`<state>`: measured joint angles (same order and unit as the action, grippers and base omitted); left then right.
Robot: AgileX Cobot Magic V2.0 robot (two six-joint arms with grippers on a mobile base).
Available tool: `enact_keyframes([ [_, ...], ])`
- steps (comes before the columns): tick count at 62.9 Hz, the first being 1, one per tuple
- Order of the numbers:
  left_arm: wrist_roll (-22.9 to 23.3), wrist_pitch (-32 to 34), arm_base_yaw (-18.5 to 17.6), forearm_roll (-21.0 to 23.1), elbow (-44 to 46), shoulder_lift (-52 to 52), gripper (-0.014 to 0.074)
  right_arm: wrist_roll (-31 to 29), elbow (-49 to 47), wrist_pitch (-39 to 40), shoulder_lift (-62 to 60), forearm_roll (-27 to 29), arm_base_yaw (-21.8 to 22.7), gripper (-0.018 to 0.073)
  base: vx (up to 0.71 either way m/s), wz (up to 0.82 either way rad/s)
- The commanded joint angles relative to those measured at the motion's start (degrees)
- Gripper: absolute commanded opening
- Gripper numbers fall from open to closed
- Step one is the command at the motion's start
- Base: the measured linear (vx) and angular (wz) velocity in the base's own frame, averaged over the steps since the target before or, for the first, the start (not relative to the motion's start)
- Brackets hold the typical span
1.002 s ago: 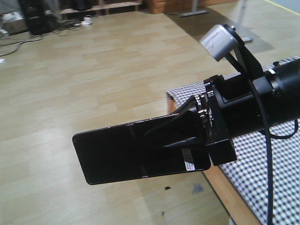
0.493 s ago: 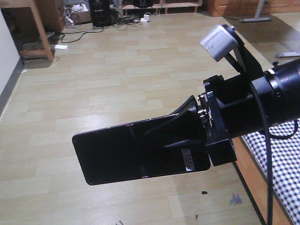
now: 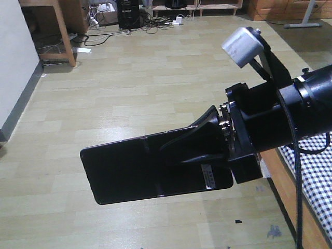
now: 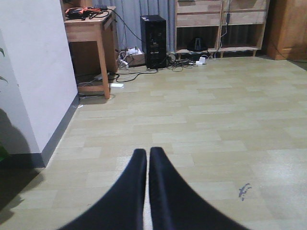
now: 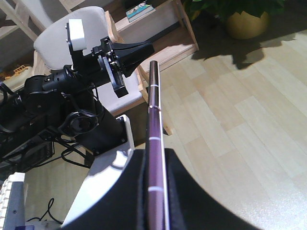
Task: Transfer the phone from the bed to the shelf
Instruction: 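Hold the phone in the right gripper while the base turns away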
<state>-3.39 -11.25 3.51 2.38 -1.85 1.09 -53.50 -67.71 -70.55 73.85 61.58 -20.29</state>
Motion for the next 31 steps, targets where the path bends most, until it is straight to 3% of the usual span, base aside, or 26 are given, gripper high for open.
enact_keyframes([
  [1,0.0,3.99,0.02,0.53,-0.41,0.48,0.0001,-0.3,-1.41,-3.14,-1.57,4.78,0.19,-0.0002,0.09,0.11],
  [31,0.0,3.99,0.02,0.53,-0.41,0.48,0.0001,-0.3,-1.41,-3.14,-1.57,4.91,0.19,-0.0002,0.16,0.08],
])
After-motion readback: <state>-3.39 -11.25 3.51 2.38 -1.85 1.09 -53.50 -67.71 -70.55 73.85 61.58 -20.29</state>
